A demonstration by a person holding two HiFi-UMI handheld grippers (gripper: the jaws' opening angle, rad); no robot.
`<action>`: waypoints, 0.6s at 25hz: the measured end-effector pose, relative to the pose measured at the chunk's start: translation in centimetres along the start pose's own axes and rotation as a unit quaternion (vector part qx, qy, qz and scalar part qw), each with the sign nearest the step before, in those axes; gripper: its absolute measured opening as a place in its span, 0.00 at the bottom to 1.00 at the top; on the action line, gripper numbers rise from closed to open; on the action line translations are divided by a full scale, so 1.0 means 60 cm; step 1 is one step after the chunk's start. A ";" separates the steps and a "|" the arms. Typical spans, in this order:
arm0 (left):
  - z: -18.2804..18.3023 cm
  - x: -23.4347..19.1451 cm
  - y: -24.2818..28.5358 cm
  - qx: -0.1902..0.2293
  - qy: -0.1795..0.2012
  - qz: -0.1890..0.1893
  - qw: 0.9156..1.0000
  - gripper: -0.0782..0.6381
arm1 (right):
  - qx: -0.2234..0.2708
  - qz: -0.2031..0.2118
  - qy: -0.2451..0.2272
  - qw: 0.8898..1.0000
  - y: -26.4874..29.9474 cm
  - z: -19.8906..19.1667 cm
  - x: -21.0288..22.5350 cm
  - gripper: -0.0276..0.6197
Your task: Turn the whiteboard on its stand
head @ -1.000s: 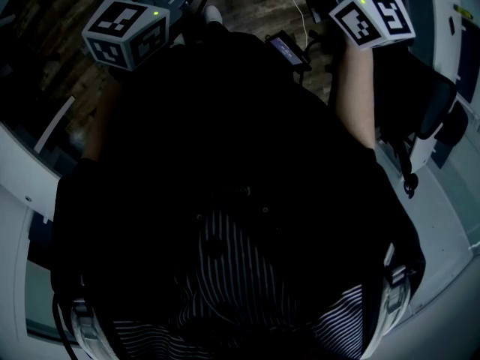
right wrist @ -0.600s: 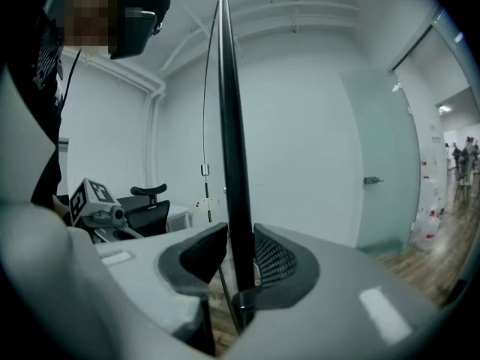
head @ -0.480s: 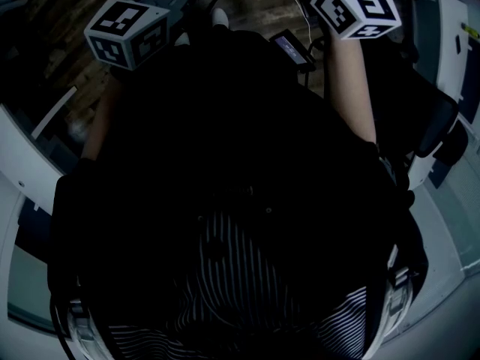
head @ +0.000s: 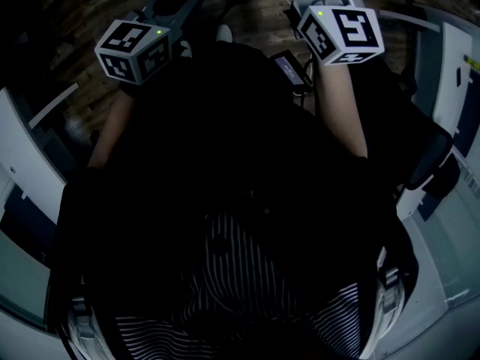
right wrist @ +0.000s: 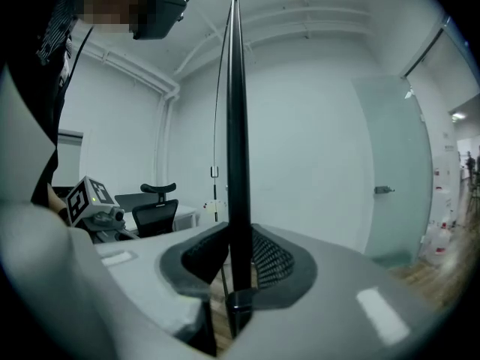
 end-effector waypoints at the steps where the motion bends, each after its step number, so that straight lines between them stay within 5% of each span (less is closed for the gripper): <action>1: -0.006 0.002 0.008 -0.003 -0.003 0.004 1.000 0.11 | -0.004 0.005 0.003 1.000 -0.005 -0.006 0.006 0.19; 9: -0.038 -0.008 -0.027 -0.016 -0.017 0.020 1.000 0.11 | -0.007 0.000 0.020 1.000 -0.002 -0.019 0.000 0.19; 15: -0.058 -0.086 -0.138 0.010 -0.028 0.037 0.999 0.11 | -0.019 -0.005 0.035 0.999 0.047 -0.021 -0.091 0.19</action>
Point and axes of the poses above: the fingertips, and each gripper's own axes: y forward along the fingers, x to its right, z out of its top, the point moved 2 cm from there along -y, backward along the fingers, and after that the axes turned 4 degrees about -x, right-handed, at the moved point
